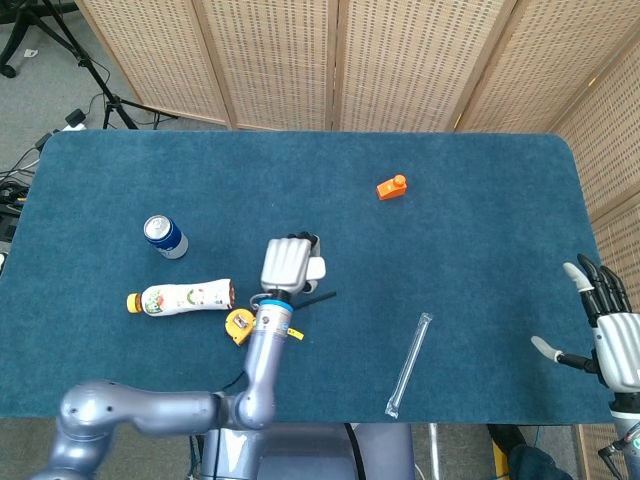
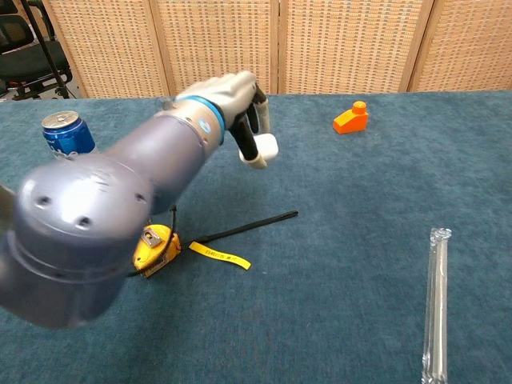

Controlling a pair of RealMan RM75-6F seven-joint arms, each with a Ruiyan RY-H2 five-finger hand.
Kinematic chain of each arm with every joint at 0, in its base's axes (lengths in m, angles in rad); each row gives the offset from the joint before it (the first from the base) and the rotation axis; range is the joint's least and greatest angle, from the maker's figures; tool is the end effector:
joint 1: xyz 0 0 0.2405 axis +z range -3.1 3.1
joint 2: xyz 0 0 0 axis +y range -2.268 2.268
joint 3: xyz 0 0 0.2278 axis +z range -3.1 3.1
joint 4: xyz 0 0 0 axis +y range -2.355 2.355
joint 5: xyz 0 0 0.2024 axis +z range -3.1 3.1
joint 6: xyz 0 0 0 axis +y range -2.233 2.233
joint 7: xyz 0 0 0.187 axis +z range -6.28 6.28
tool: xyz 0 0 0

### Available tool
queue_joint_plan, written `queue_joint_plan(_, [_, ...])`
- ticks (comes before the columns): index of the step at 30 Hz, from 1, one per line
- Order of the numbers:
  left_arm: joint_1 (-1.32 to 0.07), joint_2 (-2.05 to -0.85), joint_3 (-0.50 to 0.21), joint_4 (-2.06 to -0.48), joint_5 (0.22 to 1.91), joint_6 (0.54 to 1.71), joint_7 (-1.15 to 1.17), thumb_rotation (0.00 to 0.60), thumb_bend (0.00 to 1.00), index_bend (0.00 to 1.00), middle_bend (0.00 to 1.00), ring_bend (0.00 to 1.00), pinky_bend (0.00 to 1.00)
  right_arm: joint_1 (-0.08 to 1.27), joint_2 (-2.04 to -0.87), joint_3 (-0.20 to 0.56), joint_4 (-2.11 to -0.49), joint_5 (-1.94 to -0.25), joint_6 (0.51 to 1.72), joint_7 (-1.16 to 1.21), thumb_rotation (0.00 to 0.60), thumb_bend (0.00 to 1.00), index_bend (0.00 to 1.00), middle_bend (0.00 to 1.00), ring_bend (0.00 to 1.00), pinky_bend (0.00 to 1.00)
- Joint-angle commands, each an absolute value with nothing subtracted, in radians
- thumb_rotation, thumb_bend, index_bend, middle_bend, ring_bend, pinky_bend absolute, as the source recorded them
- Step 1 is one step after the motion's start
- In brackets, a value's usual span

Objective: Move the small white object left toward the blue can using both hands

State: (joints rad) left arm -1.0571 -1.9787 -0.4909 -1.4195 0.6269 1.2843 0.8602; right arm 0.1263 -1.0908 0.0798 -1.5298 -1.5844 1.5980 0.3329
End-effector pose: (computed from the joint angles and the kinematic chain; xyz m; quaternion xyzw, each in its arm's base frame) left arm 0.0205 0.3736 -0.0631 -0.6534 -0.4216 -0.3978 0.4869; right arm -0.2631 -0.2371 0.1871 0.5592 -0.3789 0.5207 0.5221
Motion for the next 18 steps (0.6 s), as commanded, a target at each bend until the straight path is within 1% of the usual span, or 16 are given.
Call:
queue_joint_plan(1, [-0.917,-1.704,-0.4,-1.677,0.708,1.228,0.835,0.6,0.26,0.62,0.43,0.42,0.58,0.126,-1.093,0.079,-1.532,-1.587,1.597,0.327,0.6,0.0,0.0,0.0,0.0,0.0])
queue_joint_plan(3, [-0.863,-1.605,-0.365,-1.734,0.767,1.22,0.79,0.6,0.26,0.62,0.43,0.42,0.58,0.125,-1.094,0.078,-1.534,-1.591,1.597,0.32,0.6,0.0,0.0,0.0,0.0,0.0])
queue_joint_plan(5, [-0.762,-1.466,-0.293,-1.774,0.893,1.213,0.665,0.6,0.26,0.62,0.43,0.42,0.58,0.125,-1.097,0.075,-1.54,-1.601,1.598,0.308,0.6,0.0,0.0,0.0,0.0,0.0])
queue_joint_plan(8, [-0.659,-1.337,-0.202,-1.734,1.083,1.175,0.427,0.6,0.26,0.62,0.43,0.42,0.58,0.124,-1.102,0.07,-1.546,-1.61,1.597,0.287,0.6,0.0,0.0,0.0,0.0,0.0])
queue_joint_plan(10, [-0.619,-1.306,-0.165,-1.679,1.16,1.174,0.312,0.6,0.26,0.62,0.43,0.42,0.58,0.125,-1.105,0.068,-1.549,-1.615,1.595,0.276,0.6,0.0,0.0,0.0,0.0,0.0])
queue_joint_plan(13, [-0.572,-1.29,-0.121,-1.588,1.225,1.175,0.175,0.6,0.26,0.61,0.43,0.42,0.58,0.124,-1.109,0.065,-1.553,-1.621,1.594,0.26,0.6,0.0,0.0,0.0,0.0,0.0])
queue_joint_plan(18, [-0.521,-1.314,-0.081,-1.443,1.287,1.176,-0.003,0.6,0.26,0.62,0.43,0.42,0.58,0.125,-1.115,0.062,-1.556,-1.627,1.588,0.242,0.6,0.0,0.0,0.0,0.0,0.0])
